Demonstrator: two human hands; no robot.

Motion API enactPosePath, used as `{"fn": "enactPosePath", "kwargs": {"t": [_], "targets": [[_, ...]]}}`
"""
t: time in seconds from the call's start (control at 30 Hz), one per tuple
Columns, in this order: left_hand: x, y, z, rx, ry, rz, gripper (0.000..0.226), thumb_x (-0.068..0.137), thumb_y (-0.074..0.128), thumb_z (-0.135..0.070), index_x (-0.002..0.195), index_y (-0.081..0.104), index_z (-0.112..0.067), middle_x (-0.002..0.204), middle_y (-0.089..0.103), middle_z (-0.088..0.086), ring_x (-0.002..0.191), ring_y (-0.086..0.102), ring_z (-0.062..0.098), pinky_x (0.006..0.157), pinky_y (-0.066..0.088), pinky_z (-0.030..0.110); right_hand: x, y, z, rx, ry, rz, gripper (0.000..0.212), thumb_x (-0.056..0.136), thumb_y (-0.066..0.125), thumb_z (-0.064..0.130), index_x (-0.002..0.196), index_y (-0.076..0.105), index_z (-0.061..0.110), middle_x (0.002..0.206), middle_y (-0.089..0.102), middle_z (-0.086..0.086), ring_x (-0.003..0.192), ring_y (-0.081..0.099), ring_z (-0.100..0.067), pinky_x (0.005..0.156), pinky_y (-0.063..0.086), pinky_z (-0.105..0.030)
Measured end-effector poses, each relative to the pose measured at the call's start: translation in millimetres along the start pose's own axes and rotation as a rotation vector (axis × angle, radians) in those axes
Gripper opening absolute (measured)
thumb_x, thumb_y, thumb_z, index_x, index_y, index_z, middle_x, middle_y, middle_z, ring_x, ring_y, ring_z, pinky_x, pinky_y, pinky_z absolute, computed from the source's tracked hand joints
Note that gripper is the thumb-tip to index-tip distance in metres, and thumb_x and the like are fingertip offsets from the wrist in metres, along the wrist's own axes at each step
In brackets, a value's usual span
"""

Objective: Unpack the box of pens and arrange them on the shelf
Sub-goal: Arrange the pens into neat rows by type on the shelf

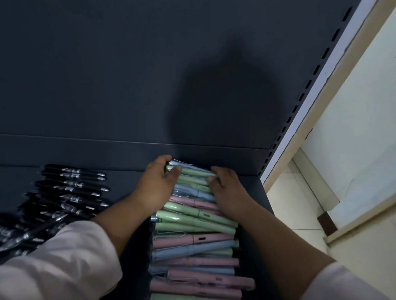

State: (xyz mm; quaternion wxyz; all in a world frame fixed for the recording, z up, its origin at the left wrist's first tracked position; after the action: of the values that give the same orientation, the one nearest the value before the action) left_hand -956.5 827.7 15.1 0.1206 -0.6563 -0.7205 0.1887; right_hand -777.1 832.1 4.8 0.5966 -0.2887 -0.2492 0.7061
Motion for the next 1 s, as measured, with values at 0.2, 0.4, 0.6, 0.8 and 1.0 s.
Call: {"fn": "enactPosePath", "kwargs": {"t": [0.2,0.4,0.6,0.8,1.0], "targets": [[-11,-7,-23,0.414,0.267,-0.025,0.057,0.093,0.050,-0.044,0.144,0.037,-0.021,0.141,0.034,0.004,0.134,0.026,0.019,0.109,0.021,0.022,2,-11,6,-0.361,-0.122,-0.008,0.049,0.100,0.033,0.043,0.146,0.035,0.026,0.154,0.025,-0.006,0.142,0.020,-0.027,0.116,0.020,-0.042],[-51,-6,-33,0.906,0.304,0.517,0.118,0.062,0.046,-0.088,0.151,-0.009,-0.032,0.158,-0.018,-0.010,0.140,-0.027,0.008,0.114,-0.018,0.037,7,6,4,-0.384,-0.192,0.133,0.063,0.092,0.021,0.058,0.149,0.025,0.031,0.157,0.024,-0.002,0.146,0.014,-0.025,0.118,0.014,-0.045],[-57,-13,-17,0.899,0.280,0.543,0.117,0.066,0.066,-0.071,0.150,-0.008,-0.036,0.157,-0.018,-0.012,0.141,-0.024,0.008,0.116,-0.006,0.038,-14,-4,8,-0.234,-0.184,-0.014,0.049,0.101,0.036,0.036,0.147,0.034,0.019,0.157,0.023,-0.007,0.145,0.015,-0.023,0.118,0.013,-0.041],[-73,-21,-13,0.935,0.363,0.454,0.108,0.074,0.064,-0.064,0.150,-0.008,-0.035,0.155,-0.025,-0.012,0.140,-0.027,0.009,0.116,-0.005,0.036,-60,-8,16,-0.340,-0.267,0.063,0.081,0.082,0.024,0.072,0.149,0.027,0.027,0.160,0.011,0.001,0.147,0.003,-0.018,0.120,0.008,-0.039],[-84,-23,2,0.809,0.244,0.372,0.118,0.057,0.034,-0.091,0.148,-0.015,-0.036,0.153,-0.031,-0.011,0.145,-0.016,0.013,0.120,0.009,0.038,-72,-1,0,-0.595,-0.335,0.141,0.086,0.066,-0.013,0.073,0.148,0.003,0.049,0.161,-0.006,0.011,0.147,-0.015,-0.018,0.118,-0.004,-0.043]]}}
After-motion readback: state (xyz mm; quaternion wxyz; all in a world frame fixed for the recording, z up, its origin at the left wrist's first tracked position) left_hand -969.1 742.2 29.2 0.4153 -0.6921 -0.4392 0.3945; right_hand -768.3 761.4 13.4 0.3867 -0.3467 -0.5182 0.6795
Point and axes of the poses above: each hand's wrist, its own x-axis towards the middle knuckle, its own y-axis out of the palm, z = x × y, the point moved 1 cm from there along x, towards the middle knuckle
